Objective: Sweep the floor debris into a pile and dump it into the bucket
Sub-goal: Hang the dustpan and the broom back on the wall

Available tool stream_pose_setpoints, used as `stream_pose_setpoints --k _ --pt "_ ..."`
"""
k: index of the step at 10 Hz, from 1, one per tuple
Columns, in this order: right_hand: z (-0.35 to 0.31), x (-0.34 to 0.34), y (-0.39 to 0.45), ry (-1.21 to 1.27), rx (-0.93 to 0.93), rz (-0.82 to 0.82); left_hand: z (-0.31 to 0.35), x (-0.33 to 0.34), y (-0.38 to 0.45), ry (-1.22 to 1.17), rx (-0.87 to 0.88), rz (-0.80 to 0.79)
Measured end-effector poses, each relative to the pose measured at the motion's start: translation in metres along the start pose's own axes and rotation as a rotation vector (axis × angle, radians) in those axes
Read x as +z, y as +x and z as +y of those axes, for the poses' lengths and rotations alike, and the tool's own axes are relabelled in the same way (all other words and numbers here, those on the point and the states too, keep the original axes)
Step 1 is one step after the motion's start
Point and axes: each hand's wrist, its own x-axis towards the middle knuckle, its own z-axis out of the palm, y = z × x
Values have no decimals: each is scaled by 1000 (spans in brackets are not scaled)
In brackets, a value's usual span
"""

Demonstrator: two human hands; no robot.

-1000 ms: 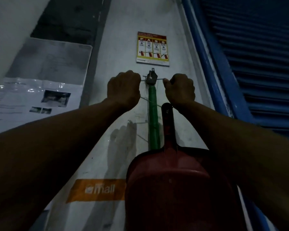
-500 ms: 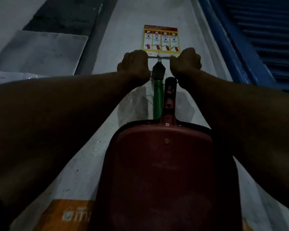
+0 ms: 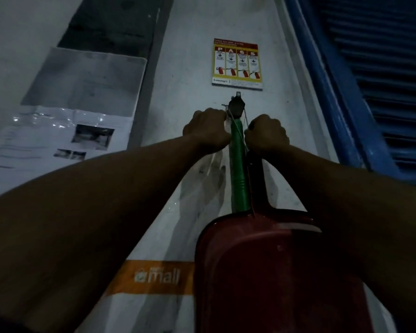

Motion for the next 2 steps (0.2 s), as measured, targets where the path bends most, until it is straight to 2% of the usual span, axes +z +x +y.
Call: stream_pose_setpoints --k 1,2 --pt "-6 -19 -40 -270 -154 -44 -11 -21 -30 71 -27 -91" --pt "-13 -34 -73 -390 -223 -73 -29 -39 -62 121 -36 -169"
